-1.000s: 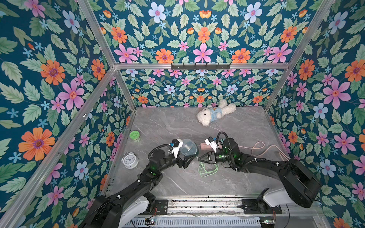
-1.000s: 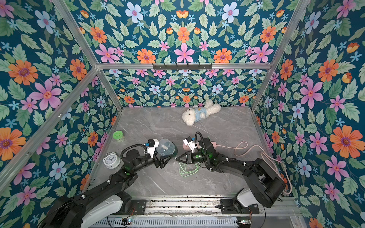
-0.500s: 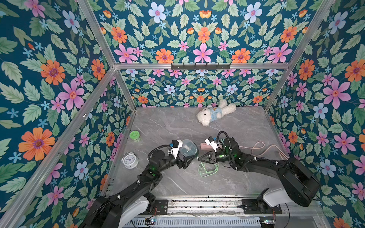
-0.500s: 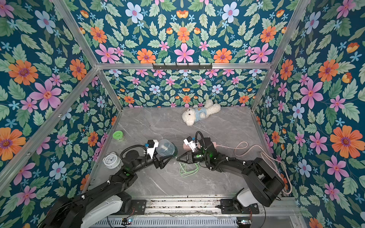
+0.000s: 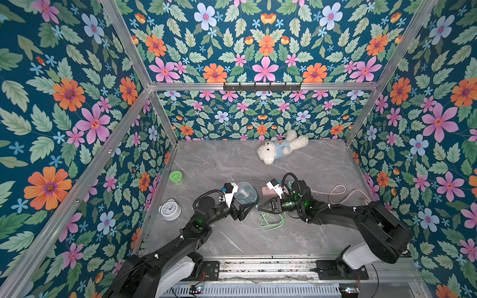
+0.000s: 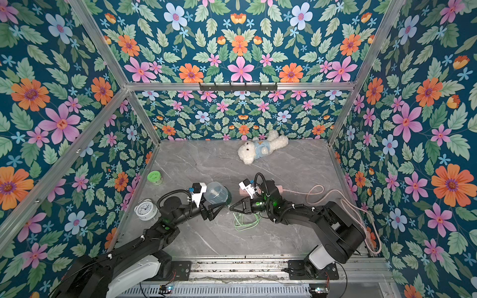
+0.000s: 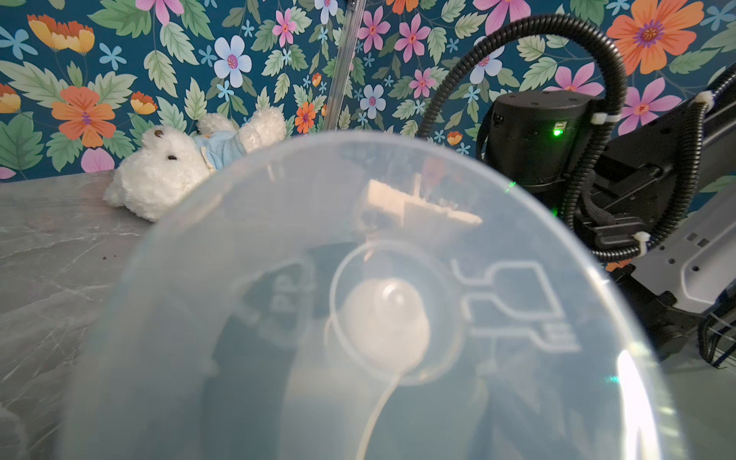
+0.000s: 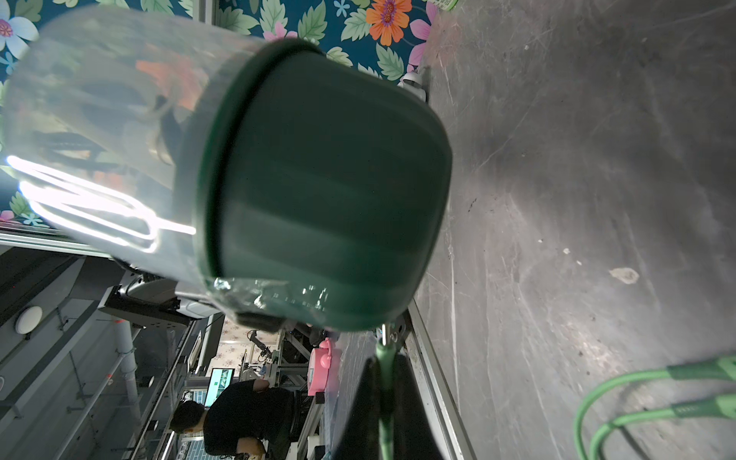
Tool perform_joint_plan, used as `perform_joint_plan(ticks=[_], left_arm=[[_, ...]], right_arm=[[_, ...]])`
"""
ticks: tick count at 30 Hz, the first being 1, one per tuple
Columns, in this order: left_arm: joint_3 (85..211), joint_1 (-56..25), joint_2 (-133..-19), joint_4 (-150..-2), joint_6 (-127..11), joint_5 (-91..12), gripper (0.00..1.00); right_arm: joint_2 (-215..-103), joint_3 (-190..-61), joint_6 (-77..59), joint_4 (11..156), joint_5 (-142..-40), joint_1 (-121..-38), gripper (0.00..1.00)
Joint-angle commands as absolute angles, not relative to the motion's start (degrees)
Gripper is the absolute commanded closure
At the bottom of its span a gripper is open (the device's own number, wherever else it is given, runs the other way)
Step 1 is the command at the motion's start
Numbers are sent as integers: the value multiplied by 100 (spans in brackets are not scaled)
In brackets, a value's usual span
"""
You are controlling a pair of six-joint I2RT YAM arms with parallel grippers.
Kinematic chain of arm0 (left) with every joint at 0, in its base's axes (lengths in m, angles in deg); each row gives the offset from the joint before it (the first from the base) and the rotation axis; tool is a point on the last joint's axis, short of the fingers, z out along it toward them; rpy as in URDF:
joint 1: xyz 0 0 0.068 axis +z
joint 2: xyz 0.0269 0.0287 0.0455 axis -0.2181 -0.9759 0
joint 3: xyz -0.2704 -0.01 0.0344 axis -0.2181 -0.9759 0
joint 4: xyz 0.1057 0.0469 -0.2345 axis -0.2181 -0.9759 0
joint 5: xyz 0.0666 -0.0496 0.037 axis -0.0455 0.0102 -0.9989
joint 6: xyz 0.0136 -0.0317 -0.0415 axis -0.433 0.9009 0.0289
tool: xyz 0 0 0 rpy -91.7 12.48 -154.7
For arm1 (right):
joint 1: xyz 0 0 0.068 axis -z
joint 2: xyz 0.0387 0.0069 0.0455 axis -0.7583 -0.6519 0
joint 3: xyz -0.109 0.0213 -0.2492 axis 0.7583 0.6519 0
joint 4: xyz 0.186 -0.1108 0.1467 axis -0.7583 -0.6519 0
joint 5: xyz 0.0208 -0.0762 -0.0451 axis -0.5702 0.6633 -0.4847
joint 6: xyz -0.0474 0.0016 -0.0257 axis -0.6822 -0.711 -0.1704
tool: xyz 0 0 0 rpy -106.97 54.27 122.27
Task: Charge the cordless meat grinders
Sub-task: Insert the charging cable into the cordless meat grinder.
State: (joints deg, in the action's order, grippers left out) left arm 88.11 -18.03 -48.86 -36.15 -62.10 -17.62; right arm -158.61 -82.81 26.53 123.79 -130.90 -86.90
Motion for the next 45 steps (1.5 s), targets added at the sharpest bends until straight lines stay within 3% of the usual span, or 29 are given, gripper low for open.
perform_joint_plan(ticks=[1,15,22,31,45], left_arm=[[8821,-1826,-4857,-3084,-6107,-1173,28],[9261,-1825,-5190,-3389,-5806,-341,28],[9450,-1821,-5357,-3671,-5757,-164,30],[9347,-1869,-5375,-3267,-5635,-209,34],[9472,-1923,-5347,-3773,-5931,-218,37]], right_arm=[[-15810,-8244,2808,12870,-12902,-8592,100],[-15128,-8205,1862,12069,-13108,-8491,100],[-14633,-8293,1258,11015,-12629,-8491,100],[-14949,-8282,2144,11840,-12397,-8491,100],[-14991,-8463,2347,11694,-12152,-8435,100]])
